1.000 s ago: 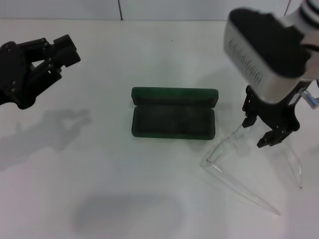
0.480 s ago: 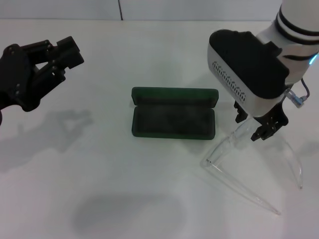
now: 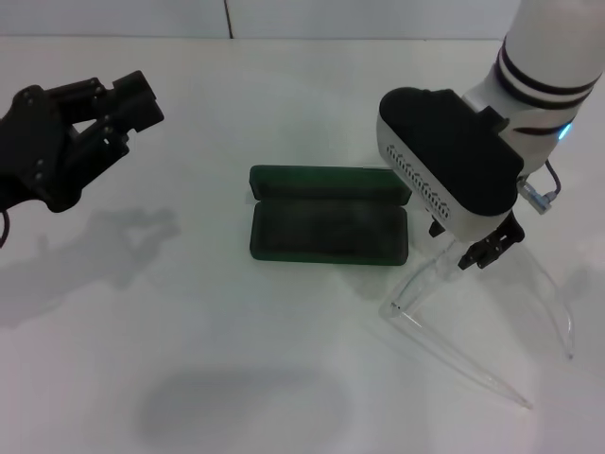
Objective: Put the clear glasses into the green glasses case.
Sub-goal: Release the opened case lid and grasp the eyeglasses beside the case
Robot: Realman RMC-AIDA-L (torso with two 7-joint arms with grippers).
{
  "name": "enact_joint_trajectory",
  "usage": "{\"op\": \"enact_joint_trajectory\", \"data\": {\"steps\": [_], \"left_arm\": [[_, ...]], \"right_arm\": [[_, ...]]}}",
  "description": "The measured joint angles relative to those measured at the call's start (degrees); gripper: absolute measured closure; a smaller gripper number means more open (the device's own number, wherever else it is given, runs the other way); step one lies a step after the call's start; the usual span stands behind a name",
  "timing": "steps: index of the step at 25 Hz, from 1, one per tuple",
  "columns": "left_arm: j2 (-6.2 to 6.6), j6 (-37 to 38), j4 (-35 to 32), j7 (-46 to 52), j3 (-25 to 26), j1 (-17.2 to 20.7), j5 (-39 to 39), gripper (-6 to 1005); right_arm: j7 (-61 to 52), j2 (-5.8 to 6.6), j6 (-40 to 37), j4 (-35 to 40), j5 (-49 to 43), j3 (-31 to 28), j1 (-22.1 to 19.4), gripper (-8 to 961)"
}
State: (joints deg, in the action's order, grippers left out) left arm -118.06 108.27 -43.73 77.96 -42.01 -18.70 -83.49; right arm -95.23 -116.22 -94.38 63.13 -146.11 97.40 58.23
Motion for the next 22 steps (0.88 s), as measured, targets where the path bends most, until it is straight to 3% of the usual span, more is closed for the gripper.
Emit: {"op": "enact_joint_trajectory", "data": {"steps": [22], "left_arm": [[-0.06, 0.0, 1.02, -1.24, 0.0, 0.34, -0.11, 804]], "right_arm": [[1.21, 0.03, 4.54, -5.9, 3.93, 4.82, 1.35, 516]]}}
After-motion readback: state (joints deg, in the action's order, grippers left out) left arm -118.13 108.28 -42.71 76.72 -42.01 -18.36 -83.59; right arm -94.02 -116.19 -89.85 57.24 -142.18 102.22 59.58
